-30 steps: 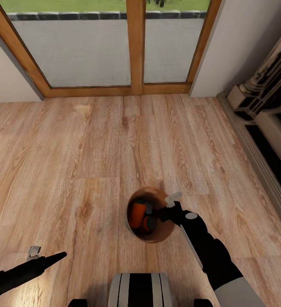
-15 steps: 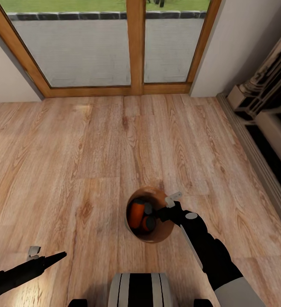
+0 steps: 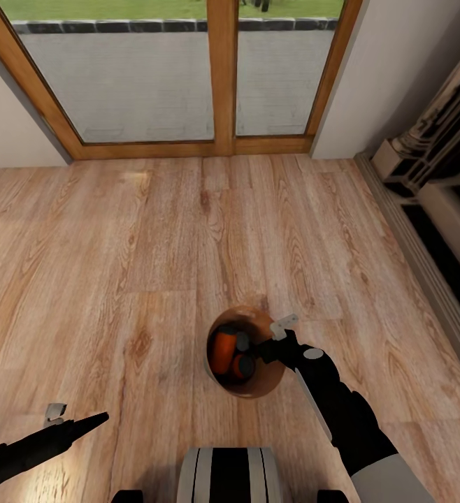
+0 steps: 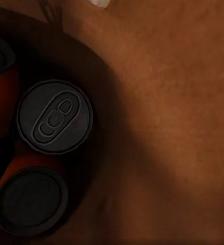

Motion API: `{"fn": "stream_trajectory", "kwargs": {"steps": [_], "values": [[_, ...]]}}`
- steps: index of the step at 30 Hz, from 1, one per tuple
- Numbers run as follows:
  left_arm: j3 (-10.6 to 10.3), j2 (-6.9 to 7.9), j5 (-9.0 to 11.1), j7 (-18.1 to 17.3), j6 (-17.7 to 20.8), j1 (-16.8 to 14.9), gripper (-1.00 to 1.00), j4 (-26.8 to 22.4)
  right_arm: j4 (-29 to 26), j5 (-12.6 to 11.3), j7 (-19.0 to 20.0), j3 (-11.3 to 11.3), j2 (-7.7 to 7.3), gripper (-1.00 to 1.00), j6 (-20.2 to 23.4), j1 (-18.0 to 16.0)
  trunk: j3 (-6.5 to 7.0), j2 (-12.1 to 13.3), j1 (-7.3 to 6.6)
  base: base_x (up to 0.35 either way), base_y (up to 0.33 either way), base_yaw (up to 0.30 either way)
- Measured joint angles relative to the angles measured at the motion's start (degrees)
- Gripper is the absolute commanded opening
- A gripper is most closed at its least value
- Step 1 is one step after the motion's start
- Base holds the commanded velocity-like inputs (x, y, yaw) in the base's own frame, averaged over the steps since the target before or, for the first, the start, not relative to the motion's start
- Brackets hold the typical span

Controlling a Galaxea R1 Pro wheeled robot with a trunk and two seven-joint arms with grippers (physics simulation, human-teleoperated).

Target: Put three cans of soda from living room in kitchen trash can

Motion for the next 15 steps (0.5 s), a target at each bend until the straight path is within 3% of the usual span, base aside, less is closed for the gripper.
{"fn": "stream_trajectory", "kwargs": {"steps": [15], "values": [[0.0, 0.00, 0.0, 0.0, 0.0, 0.0, 1.00, 0.0, 0.0, 0.0, 0.0, 0.0, 0.00, 1.00, 0.0, 0.0, 0.00, 0.0, 0.00, -0.027, 0.000, 0.000]]}}
